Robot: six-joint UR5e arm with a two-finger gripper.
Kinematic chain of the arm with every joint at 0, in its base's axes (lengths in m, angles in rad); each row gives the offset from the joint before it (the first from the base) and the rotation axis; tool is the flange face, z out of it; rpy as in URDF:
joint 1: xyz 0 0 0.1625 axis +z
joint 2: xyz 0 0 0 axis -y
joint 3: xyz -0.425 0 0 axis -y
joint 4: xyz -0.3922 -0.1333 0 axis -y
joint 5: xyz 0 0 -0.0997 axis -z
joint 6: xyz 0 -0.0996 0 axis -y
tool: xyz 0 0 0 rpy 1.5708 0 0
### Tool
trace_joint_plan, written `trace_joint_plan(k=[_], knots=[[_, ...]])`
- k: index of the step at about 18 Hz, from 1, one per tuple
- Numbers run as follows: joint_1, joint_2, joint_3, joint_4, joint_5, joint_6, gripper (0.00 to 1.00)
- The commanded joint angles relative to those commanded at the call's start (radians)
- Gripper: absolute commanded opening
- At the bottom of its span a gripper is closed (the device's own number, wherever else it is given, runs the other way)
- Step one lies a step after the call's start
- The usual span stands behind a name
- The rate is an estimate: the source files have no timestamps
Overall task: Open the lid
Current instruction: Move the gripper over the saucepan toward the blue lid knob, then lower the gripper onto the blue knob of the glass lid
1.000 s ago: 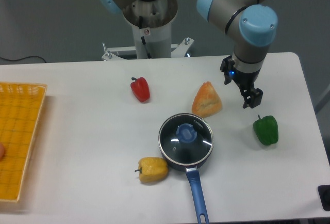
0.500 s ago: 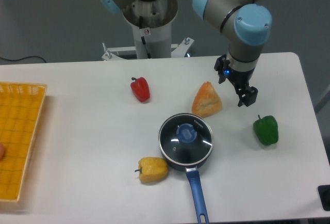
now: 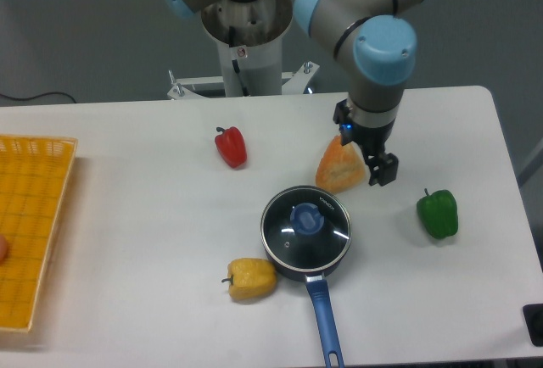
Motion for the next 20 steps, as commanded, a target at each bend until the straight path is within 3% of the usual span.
trace_joint_plan(k=[6,20], knots=[[-0.051,-0.060,0.061,0.005,-0.005,-0.030,1.00],[-0.095,-0.117,0.060,0.011,-0.009,-0.101,1.00]])
